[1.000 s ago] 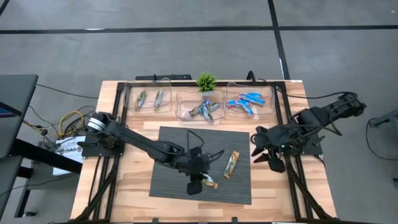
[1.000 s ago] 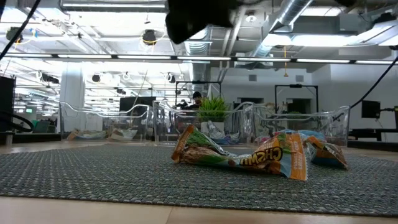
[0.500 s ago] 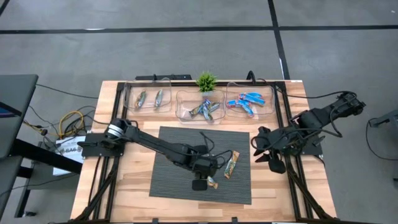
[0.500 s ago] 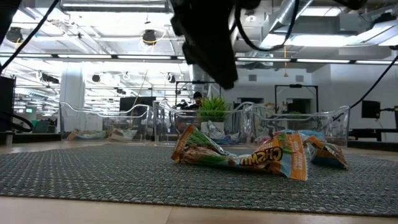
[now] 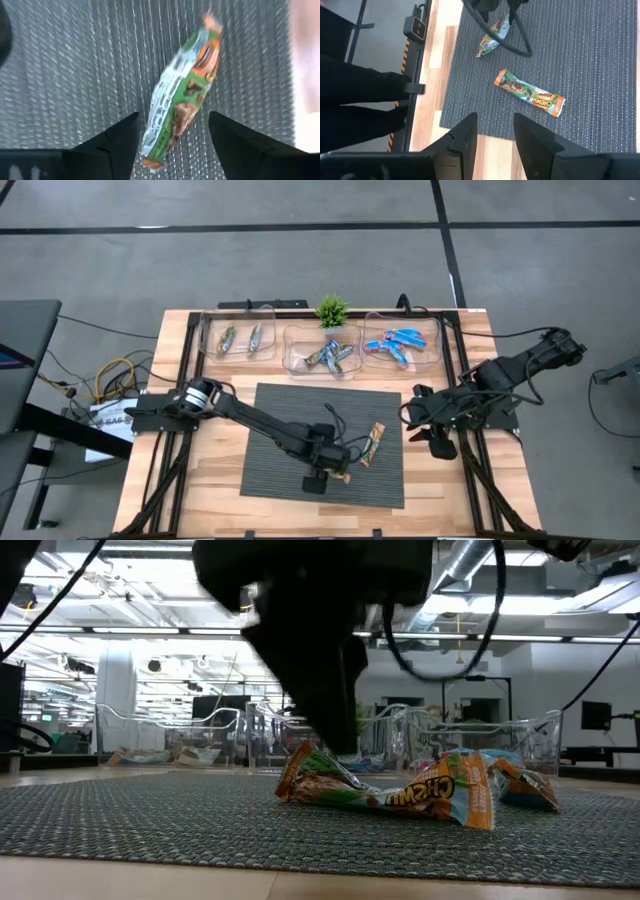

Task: Pick and place Granola Bars by type
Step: Put the yellow granola bar into the left transparent bin

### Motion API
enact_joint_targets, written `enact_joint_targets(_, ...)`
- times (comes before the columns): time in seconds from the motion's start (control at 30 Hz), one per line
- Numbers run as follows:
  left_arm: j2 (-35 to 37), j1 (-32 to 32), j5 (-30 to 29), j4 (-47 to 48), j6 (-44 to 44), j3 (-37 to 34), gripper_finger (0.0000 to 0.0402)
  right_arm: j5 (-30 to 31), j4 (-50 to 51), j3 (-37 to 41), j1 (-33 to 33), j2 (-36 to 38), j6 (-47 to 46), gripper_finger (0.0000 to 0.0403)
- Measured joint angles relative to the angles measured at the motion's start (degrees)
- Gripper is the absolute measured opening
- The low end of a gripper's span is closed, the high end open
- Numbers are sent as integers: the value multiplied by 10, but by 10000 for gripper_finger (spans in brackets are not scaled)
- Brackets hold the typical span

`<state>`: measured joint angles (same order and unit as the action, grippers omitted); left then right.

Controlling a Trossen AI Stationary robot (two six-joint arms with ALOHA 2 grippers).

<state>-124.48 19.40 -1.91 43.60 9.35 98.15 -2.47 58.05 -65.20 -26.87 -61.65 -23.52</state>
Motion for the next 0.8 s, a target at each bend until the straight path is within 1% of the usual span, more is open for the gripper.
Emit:
enact_joint_targets(0.1,-15,-1,6,9,1,0,230,0,-1,-1,0,2,1,118)
enact_joint_targets(0.2,-27,-1,-3,12,2,0,229,2,-1,-1,0,1,2,118)
enact_joint_targets(0.3,-31,0,-17,14,9,0,214,2,-1,-1,0,2,2,118)
enact_joint_targets(0.4,-31,0,-16,19,14,0,179,2,-1,-1,0,2,2,118)
enact_joint_targets(0.6,-31,-1,19,22,50,0,75,2,-2,-1,0,2,12,118)
enact_joint_targets(0.67,-31,-1,29,22,67,6,46,2,-2,-1,0,2,16,118)
enact_joint_targets(0.7,-31,0,32,24,75,13,37,2,-2,-1,0,2,20,118)
enact_joint_targets(0.8,-28,0,28,21,104,39,32,2,-8,-1,0,2,39,118)
